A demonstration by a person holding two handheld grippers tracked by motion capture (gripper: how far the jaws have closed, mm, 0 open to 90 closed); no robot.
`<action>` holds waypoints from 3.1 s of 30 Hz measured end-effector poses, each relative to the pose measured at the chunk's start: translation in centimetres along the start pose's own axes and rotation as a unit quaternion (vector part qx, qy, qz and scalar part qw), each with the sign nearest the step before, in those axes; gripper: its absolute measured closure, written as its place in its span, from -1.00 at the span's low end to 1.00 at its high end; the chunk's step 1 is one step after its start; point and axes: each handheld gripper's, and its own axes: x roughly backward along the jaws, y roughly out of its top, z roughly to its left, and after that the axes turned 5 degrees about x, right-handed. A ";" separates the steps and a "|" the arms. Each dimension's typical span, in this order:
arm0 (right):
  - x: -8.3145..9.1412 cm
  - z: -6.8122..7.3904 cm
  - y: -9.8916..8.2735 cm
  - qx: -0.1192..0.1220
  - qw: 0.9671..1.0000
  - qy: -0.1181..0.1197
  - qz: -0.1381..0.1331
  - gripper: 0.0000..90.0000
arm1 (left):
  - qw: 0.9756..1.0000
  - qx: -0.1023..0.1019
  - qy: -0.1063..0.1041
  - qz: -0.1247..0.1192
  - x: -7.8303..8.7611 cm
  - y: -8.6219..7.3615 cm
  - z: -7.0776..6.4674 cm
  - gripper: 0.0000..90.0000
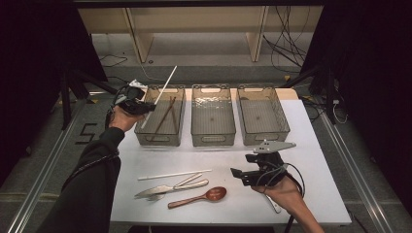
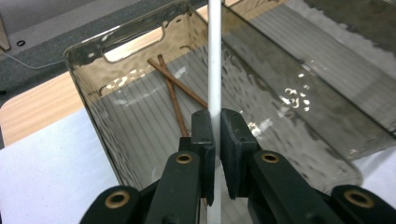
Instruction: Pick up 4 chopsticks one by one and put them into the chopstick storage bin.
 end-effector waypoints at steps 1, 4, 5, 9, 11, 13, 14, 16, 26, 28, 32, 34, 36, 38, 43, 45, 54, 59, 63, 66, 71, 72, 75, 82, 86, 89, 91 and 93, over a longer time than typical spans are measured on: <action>0.0 0.0 0.0 0.000 1.000 0.000 0.000 -0.38 | 1.000 0.003 0.000 0.001 -0.1 -0.2 0.1 0.86; 0.0 0.0 0.0 0.000 1.000 0.001 0.001 -0.38 | 1.000 0.007 0.001 0.005 -0.4 -0.6 0.3 0.86; 0.0 0.0 0.0 0.000 1.000 0.001 0.001 -0.38 | 1.000 0.006 0.000 0.007 -0.4 -0.7 0.4 0.86; -0.1 0.1 0.0 -0.001 1.000 0.001 0.000 -0.38 | 1.000 0.015 -0.001 0.008 -0.8 -1.0 0.5 0.86; -0.1 0.1 0.0 -0.001 1.000 0.001 0.001 -0.38 | 1.000 0.019 0.000 0.009 -1.1 -1.2 0.6 0.86; -0.1 0.1 0.0 -0.001 1.000 0.001 0.001 -0.38 | 1.000 0.021 0.001 0.014 -1.4 -1.5 0.6 0.86; -0.1 0.1 0.0 -0.001 1.000 0.001 0.000 -0.38 | 1.000 0.023 0.001 0.017 -1.6 -1.6 0.6 0.86; -0.1 0.1 0.0 -0.001 1.000 0.002 0.001 -0.38 | 0.999 0.024 0.002 0.029 -2.0 -1.9 0.6 0.86; 0.0 0.0 0.0 0.000 1.000 0.002 0.000 -0.38 | 0.999 0.033 0.000 0.037 -2.4 -2.5 0.4 0.53; 0.0 0.0 0.0 -0.001 1.000 0.002 0.001 -0.38 | 0.999 0.036 -0.007 0.029 -1.9 -2.4 0.3 0.35; 0.0 0.1 0.0 -0.001 1.000 0.002 0.000 -0.38 | 0.999 0.020 -0.022 0.028 -0.7 -2.2 -0.6 0.02; 0.0 0.0 0.0 -0.002 1.000 0.001 -0.001 -0.38 | 0.999 0.006 -0.027 0.025 0.1 -2.1 -1.2 -0.12; 0.0 0.0 0.0 -0.001 1.000 0.001 -0.002 -0.38 | 0.999 -0.001 -0.038 0.017 1.2 -2.1 -1.7 -0.20; 0.0 0.1 0.0 -0.001 1.000 0.001 -0.001 -0.38 | 0.999 -0.003 -0.045 0.004 2.2 -2.2 -2.2 -0.24; 0.0 0.1 0.0 -0.001 1.000 0.000 -0.002 -0.38 | 0.998 -0.014 -0.057 -0.009 4.1 -3.1 -3.4 -0.38; 0.0 0.1 0.0 -0.001 1.000 0.000 -0.001 -0.38 | 0.998 -0.019 -0.061 -0.005 4.6 -3.5 -3.8 -0.41; 0.0 0.2 0.0 0.001 1.000 0.000 -0.002 -0.38 | 0.995 -0.054 -0.086 0.023 5.8 -5.3 -6.0 -0.55; 0.1 0.2 0.1 0.002 1.000 -0.002 -0.007 -0.38 | 0.991 -0.087 -0.090 0.054 5.5 -6.3 -7.5 -0.60; 0.2 0.2 0.0 0.002 1.000 -0.003 -0.008 -0.38 | 0.988 -0.104 -0.095 0.065 5.5 -6.8 -8.2 -0.62; 0.2 0.1 0.0 0.001 1.000 -0.003 -0.009 -0.38 | 0.986 -0.113 -0.095 0.074 5.4 -7.1 -8.6 -0.62; 0.2 0.2 0.1 0.001 1.000 -0.003 -0.009 -0.38 | 0.983 -0.126 -0.095 0.093 4.8 -7.9 -9.0 -0.62; 0.2 0.2 0.1 0.002 1.000 -0.003 -0.009 -0.38 | 0.982 -0.128 -0.096 0.098 4.7 -8.0 -9.0 -0.62; 0.2 0.2 0.1 0.002 1.000 -0.002 -0.009 -0.38 | 0.980 -0.132 -0.098 0.110 4.3 -8.4 -9.4 -0.62; 0.1 0.2 0.1 0.002 1.000 -0.001 -0.005 -0.38 | 0.967 -0.168 -0.090 0.169 2.9 -9.2 -10.5 -0.53; 0.1 0.2 0.1 0.003 1.000 0.000 -0.005 -0.38 | 0.959 -0.173 -0.097 0.201 1.9 -9.8 -10.7 -0.41; 0.0 0.3 0.1 0.004 1.000 0.000 -0.004 -0.38 | 0.955 -0.171 -0.100 0.219 1.1 -10.2 -10.6 -0.31; 0.0 0.3 0.1 0.005 1.000 0.001 -0.003 -0.38 | 0.952 -0.178 -0.100 0.229 0.7 -10.4 -10.7 -0.22; 0.0 0.3 0.0 0.004 1.000 0.001 -0.002 -0.38 | 0.950 -0.181 -0.101 0.236 0.4 -10.6 -10.7 -0.13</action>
